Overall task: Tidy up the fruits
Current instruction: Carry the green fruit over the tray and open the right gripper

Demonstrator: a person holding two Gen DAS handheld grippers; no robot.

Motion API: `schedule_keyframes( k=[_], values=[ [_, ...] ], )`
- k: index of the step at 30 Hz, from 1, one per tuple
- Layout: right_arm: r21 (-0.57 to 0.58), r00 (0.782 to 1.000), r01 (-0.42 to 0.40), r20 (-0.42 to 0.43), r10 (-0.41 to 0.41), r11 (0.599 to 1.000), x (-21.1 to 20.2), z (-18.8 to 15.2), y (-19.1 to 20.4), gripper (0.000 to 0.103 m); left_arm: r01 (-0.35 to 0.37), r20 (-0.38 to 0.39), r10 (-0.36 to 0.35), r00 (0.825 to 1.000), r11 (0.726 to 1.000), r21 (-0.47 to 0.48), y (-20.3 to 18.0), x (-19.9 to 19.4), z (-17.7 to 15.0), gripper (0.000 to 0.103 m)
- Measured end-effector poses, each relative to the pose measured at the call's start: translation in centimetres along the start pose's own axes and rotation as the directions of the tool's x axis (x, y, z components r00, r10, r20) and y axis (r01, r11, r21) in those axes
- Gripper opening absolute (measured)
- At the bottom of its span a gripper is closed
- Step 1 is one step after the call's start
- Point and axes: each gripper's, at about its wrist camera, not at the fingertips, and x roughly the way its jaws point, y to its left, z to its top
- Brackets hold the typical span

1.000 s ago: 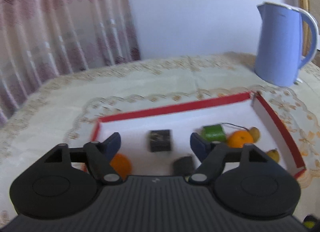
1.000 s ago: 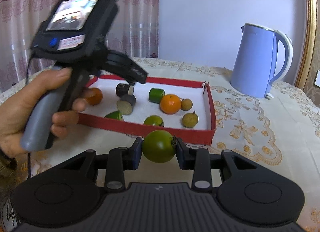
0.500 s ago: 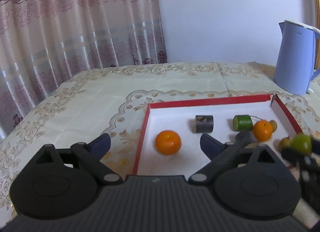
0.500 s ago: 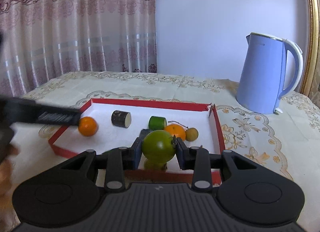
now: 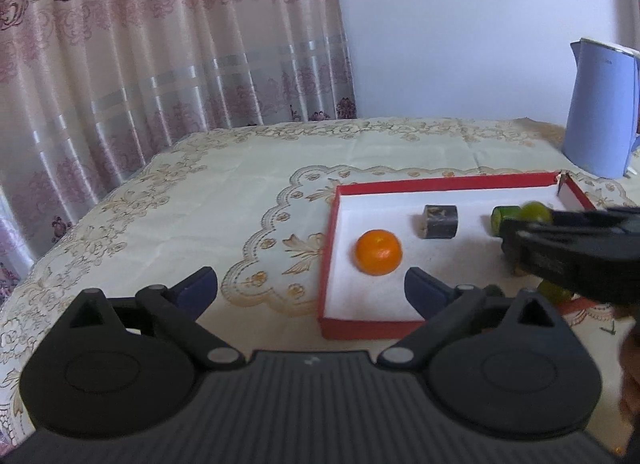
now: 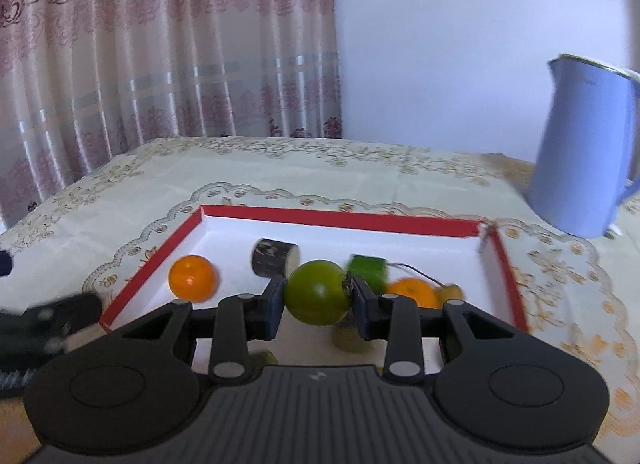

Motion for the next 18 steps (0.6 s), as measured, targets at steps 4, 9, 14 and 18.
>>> schedule_keyframes(
  k=[4,9,14,18],
  values=[
    [-0.012,1.0,-0.001,-0.017,0.001,1.0,1.8,0.6,0.9,0.034,-0.009,-0.008,0.009,1.0,1.0,0.007,0.3,-0.3,-0.5,0.1],
    [-0.031,0.999,0.029,-0.043,-0.031,0.999,3.5,0.5,1.3,0.034,-0.006,-0.016,0.006,1.0,1.0,0.006,0.5,-0.4,-0.8,0.1],
    [-0.02,0.997,0.035,-0.068,-0.036,0.999,4.5,0.0,1.1,0.035,-0.012,-0.016,0.012,1.0,1.0,0.004,0.6,-0.5,-0.8,0.1],
    [-0.028,0.996,0.043,-0.076,-0.045,0.999,4.6,0.0,1.3,0.034,-0.005,-0.015,0.005,1.0,1.0,0.006,0.7,-0.7,-0.7,0.1]
  ],
)
